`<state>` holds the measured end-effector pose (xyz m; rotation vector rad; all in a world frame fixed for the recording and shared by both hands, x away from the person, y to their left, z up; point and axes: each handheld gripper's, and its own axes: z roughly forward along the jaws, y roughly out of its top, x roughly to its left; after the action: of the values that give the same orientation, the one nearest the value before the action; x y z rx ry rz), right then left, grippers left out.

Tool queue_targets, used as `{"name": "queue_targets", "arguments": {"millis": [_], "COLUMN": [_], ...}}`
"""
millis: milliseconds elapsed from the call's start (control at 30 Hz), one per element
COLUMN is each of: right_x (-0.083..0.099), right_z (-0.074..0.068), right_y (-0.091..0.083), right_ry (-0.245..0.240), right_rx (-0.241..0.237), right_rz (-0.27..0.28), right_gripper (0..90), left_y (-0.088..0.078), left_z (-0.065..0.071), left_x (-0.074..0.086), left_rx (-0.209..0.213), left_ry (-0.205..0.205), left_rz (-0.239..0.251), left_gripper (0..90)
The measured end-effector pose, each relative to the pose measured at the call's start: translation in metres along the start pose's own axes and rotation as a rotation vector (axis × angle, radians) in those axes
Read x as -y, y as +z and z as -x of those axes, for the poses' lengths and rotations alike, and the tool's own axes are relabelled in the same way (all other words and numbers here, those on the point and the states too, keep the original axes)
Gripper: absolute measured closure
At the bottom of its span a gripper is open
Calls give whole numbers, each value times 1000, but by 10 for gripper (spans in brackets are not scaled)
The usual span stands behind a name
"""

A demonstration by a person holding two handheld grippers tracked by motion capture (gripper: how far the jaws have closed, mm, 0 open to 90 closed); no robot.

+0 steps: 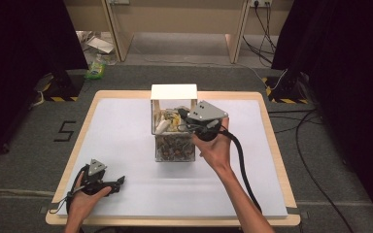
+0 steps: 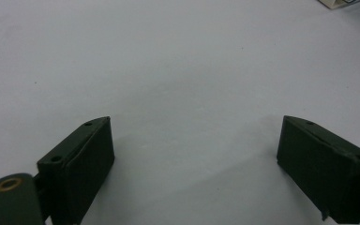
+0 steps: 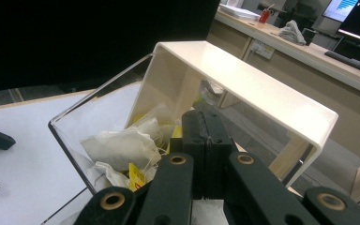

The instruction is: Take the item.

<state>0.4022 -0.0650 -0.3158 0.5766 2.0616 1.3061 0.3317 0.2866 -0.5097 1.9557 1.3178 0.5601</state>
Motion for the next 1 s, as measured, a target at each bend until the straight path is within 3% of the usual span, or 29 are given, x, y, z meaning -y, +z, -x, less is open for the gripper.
{"name": "queue_targets", "arguments": {"millis": [500, 1000], "right_x": [-15, -34], "right_z": [0, 11], "right_y": [-6, -24], "right_ry": [-8, -2], "right_rx": [-2, 11], "right_rz": [36, 96], "right_gripper": [900, 900], "left_y": [0, 0], "left_z": [0, 0], "left_x": [0, 0], "left_rx": [0, 0], "left_ry": [2, 2], "left_rz": [-2, -2], "left_gripper": [103, 103]}}
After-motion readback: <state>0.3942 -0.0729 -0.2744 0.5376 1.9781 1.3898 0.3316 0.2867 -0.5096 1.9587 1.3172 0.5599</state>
